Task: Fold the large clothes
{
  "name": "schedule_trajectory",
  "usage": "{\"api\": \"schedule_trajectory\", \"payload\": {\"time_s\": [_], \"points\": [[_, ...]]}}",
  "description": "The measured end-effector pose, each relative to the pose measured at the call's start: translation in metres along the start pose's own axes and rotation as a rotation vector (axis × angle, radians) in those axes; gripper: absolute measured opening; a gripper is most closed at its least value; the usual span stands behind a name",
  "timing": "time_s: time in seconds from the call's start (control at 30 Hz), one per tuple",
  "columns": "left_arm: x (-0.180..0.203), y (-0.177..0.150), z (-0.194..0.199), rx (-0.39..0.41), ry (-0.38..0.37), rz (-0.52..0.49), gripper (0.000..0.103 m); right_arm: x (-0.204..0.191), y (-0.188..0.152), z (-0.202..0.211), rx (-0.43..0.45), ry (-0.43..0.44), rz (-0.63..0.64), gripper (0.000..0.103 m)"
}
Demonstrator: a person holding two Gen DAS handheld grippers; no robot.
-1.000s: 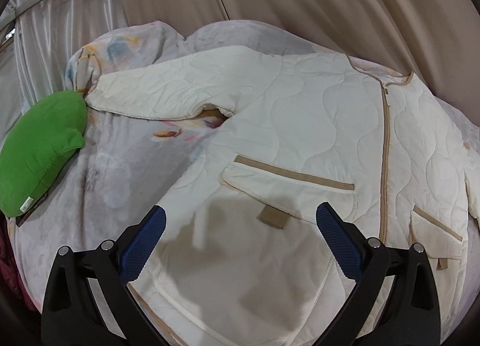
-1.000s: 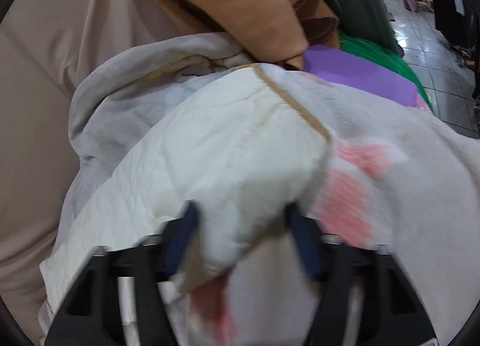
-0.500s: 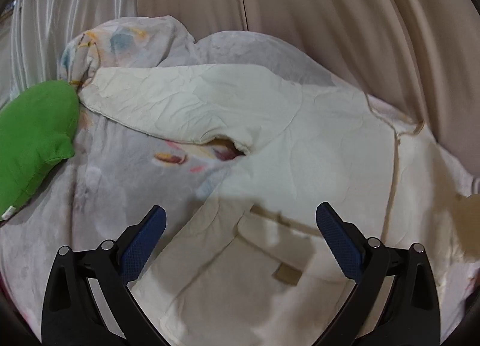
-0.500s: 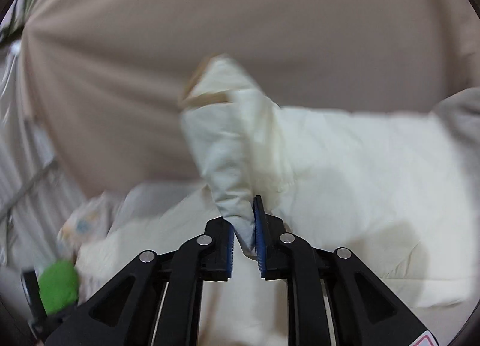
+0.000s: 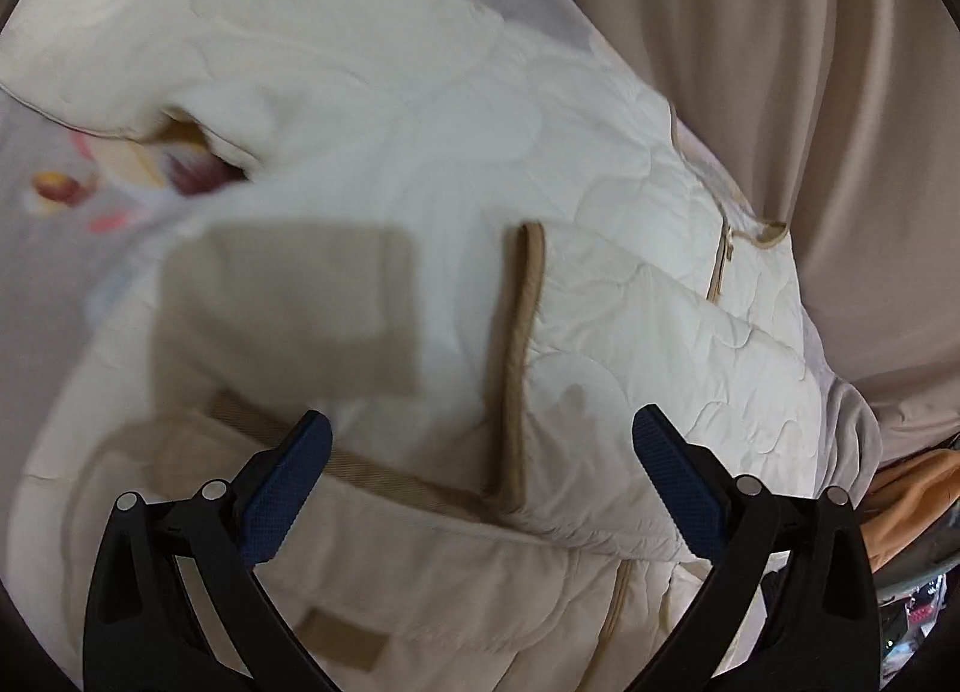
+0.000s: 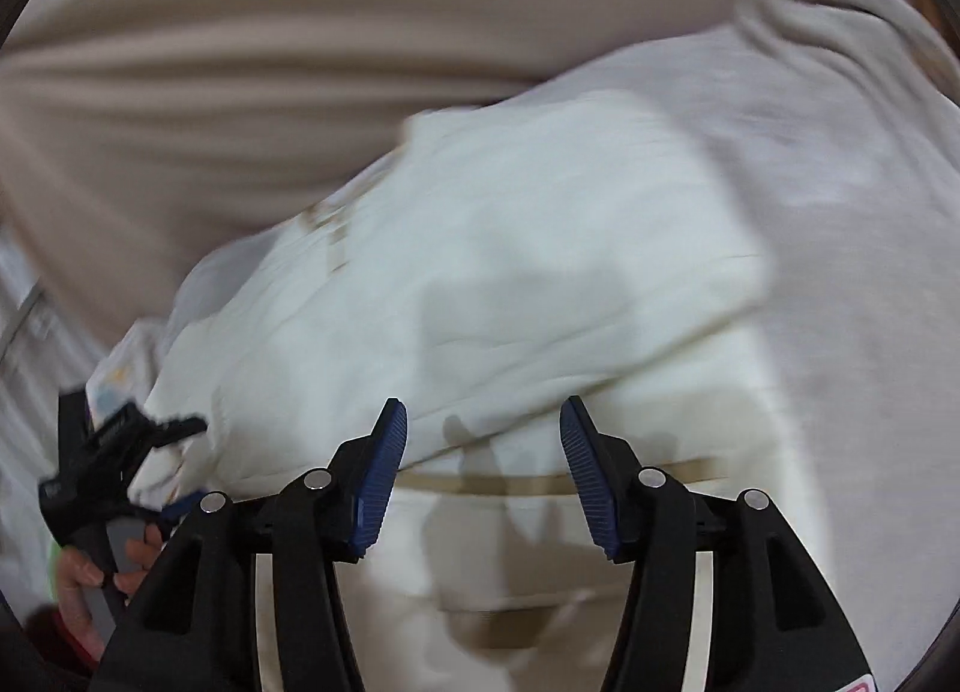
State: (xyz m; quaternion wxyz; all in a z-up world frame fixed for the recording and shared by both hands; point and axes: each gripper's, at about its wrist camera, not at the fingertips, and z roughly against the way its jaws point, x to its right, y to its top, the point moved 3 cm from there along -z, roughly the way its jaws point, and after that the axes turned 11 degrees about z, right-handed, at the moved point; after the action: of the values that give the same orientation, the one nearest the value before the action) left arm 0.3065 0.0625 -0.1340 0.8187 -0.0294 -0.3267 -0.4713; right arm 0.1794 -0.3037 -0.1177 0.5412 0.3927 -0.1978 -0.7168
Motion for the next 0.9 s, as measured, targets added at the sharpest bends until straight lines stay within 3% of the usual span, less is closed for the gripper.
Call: {"api": "schedule_trajectory", "payload": {"time_s": [0.07,0.13,0.2,0.23,0.27,0.3,0.33,0.5,0.53,0.63,0.67,0.7,0.77,0.87,0.9], "points": [[0.010,-0.001,-0.010,-0.011,-0.011,-0.015,0.097,0.035,0.003,0.008,0.020,-0.027,-0.095,0.054],[0.021,-0.001,-0.014,-0.019,-0.045,-0.047,0.079,0.060,0.008,0.004,0.031,-0.022,-0.178,0.056],[0.033,0.001,-0.017,-0.045,-0.105,-0.089,0.035,0.078,0.008,-0.008,0.010,-0.027,-0.240,0.056],[0.039,0.005,-0.017,-0.041,-0.111,-0.106,0.026,0.081,0.009,-0.016,0.000,-0.012,-0.264,0.052],[0.046,0.012,-0.013,-0.021,-0.119,-0.131,0.008,0.082,0.011,-0.022,-0.004,0.000,-0.280,0.031],[0.052,0.018,-0.009,-0.003,-0.135,-0.153,0.004,0.078,0.014,-0.027,-0.007,0.032,-0.279,0.015],[0.059,0.028,-0.001,0.032,-0.152,-0.166,0.004,0.071,0.020,-0.030,-0.010,0.057,-0.263,0.007],[0.079,0.071,0.036,0.205,-0.179,-0.208,0.003,0.022,0.056,0.014,0.255,0.120,-0.094,0.007],[0.078,0.079,0.031,0.220,-0.155,-0.216,0.003,0.018,0.054,0.007,0.253,0.099,-0.061,0.007],[0.068,0.082,-0.019,0.178,-0.007,-0.237,0.004,0.031,0.026,-0.063,-0.021,-0.001,-0.064,0.007],[0.058,0.082,-0.040,0.132,0.053,-0.238,0.006,0.037,0.017,-0.072,-0.061,0.018,-0.092,0.007],[0.050,0.079,-0.057,0.093,0.079,-0.239,0.007,0.039,0.016,-0.065,-0.043,0.027,-0.101,0.009],[0.047,0.074,-0.054,0.109,0.057,-0.241,0.010,0.036,0.018,-0.037,-0.005,0.036,-0.076,0.017],[0.042,0.069,-0.012,0.144,0.014,-0.200,0.069,0.040,0.011,0.012,0.030,-0.017,-0.004,0.026],[0.034,0.067,0.008,0.186,0.014,-0.206,0.080,0.043,0.003,0.032,0.025,-0.047,0.027,0.035]]}}
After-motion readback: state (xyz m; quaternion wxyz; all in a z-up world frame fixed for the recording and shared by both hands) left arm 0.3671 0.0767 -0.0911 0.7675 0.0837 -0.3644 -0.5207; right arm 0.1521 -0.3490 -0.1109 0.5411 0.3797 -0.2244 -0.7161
